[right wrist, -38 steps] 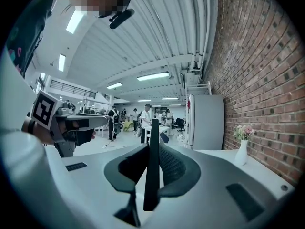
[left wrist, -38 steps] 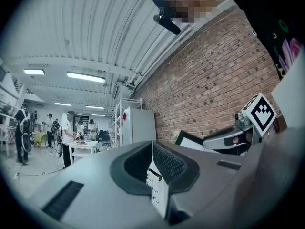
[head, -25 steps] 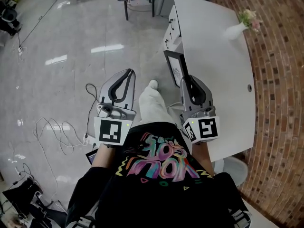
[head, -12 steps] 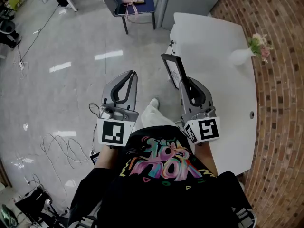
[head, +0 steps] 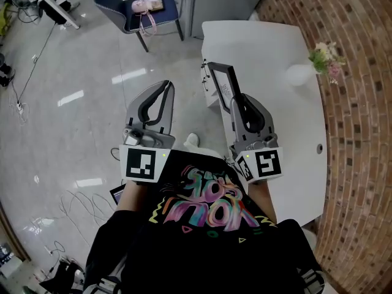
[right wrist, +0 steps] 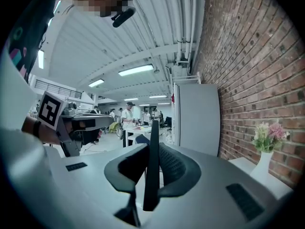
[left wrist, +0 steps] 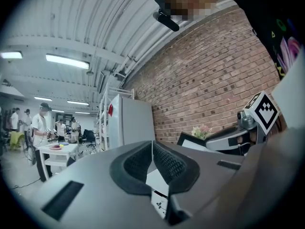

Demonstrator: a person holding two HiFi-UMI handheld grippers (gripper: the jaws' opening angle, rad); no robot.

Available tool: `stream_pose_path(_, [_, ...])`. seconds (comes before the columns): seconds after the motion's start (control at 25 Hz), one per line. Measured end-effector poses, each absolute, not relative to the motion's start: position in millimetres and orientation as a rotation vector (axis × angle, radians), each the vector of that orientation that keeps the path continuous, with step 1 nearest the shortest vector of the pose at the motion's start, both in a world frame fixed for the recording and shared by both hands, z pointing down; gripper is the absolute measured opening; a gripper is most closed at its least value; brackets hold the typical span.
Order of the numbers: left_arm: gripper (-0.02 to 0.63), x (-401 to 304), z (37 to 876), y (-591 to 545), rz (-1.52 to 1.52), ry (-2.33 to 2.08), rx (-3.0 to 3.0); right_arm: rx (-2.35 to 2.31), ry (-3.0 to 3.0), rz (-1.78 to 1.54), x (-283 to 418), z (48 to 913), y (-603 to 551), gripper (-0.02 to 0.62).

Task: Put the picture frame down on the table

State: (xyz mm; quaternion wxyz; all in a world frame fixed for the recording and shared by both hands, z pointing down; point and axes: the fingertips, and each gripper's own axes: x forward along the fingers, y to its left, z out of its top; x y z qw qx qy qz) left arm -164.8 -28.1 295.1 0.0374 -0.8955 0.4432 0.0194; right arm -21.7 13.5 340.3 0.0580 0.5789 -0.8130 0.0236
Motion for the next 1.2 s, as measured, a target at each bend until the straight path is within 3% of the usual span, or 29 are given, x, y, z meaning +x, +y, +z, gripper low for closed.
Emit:
stream_pose_path(0.64, [0.029,-13,296,-193,0.083,0.860,-2.947,2.105,-2.218,0.187,82,359,-113,0.089])
stream_pose_path(1.2, [0.029,144,295,-388,0.029,0.094,-3.113,2.600,-1.649,0.290,191,350,-274,0.089])
